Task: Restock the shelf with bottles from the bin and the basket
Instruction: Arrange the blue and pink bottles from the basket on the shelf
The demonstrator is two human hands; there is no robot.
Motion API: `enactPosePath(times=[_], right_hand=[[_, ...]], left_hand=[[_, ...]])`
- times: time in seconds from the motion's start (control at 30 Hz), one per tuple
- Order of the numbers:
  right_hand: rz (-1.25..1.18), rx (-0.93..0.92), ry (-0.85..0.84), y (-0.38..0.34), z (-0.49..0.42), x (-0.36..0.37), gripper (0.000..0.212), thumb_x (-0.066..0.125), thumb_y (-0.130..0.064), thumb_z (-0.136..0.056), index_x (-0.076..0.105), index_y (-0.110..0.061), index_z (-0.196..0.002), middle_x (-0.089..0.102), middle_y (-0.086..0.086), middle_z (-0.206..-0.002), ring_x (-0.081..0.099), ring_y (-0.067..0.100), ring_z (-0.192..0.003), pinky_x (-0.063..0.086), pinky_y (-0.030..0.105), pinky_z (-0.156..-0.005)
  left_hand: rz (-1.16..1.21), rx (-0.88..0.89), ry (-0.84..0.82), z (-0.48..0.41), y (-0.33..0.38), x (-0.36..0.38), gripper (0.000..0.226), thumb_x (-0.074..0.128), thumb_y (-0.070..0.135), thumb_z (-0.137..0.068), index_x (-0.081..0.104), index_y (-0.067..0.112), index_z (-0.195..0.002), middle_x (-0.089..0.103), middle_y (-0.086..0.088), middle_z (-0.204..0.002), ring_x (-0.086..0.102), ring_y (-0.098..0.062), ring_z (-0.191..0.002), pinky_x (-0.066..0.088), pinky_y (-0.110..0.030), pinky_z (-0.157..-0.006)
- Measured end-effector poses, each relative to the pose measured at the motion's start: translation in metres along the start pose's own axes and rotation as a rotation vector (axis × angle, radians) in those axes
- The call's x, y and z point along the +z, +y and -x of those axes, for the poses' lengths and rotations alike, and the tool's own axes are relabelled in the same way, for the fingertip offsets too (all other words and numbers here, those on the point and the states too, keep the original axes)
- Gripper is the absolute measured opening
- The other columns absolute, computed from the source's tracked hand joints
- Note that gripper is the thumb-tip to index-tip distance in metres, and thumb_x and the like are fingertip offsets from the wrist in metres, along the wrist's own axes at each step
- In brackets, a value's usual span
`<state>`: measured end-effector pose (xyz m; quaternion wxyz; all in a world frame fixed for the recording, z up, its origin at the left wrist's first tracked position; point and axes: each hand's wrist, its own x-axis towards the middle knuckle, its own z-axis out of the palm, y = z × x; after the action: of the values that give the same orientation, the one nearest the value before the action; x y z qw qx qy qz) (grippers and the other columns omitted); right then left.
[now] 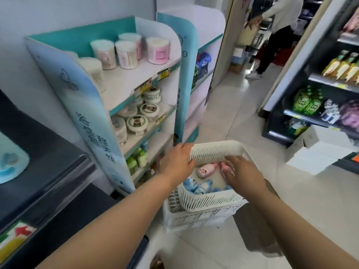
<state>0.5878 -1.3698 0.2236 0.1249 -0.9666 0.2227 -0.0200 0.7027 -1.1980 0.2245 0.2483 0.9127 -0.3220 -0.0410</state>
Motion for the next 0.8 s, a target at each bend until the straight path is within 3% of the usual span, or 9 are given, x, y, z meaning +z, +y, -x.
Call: enactPosePath(times=[0.2,0.4,0.63,0.8], right_hand=[[-0.025,0.120,-0.115,0.048,-0.018,0.052,0.060,0.056,-0.031,-0.090,0.034,-0.026,-0.145,0.047,0.007,-0.139,0.052,0.032,-0.118,0.046,0.038,-0.090],[-0.053,0.158,-0.278,0.083,-0.053,0.098,0.052,0.057,-0.031,-0.089,0.043,-0.020,-0.138,0.047,0.006,-0.137,0.051,0.030,-0.118,0.047,0.039,-0.089],[-0.025,-0.029,-0.512,0.122,-0.113,0.151,0.055,0.058,-0.030,-0.088,0.040,-0.025,-0.140,0.048,0.006,-0.137,0.052,0.027,-0.118,0.046,0.036,-0.094],[0.112,-0.284,-0.849,0.149,-0.155,0.182,0.063,0.061,-0.030,-0.086,0.035,-0.025,-0.144,0.046,0.007,-0.135,0.050,0.028,-0.119,0.044,0.035,-0.095]], left_hand=[[0.019,-0.027,-0.178,-0.038,-0.001,0.072,0.038,0.051,0.024,-0.092,0.046,0.016,-0.128,0.053,-0.008,-0.128,0.053,-0.026,-0.112,0.047,-0.038,-0.087],[0.011,-0.119,-0.319,-0.062,-0.023,0.121,0.049,0.056,0.025,-0.092,0.041,0.019,-0.138,0.048,-0.007,-0.135,0.048,-0.025,-0.121,0.041,-0.037,-0.099],[-0.010,-0.236,-0.438,-0.083,-0.036,0.186,0.051,0.055,0.022,-0.092,0.039,0.020,-0.140,0.046,-0.009,-0.138,0.049,-0.029,-0.119,0.044,-0.039,-0.094],[-0.030,-0.305,-0.493,-0.098,-0.040,0.232,0.051,0.055,0.021,-0.092,0.039,0.019,-0.140,0.046,-0.010,-0.137,0.047,-0.030,-0.121,0.041,-0.039,-0.097]])
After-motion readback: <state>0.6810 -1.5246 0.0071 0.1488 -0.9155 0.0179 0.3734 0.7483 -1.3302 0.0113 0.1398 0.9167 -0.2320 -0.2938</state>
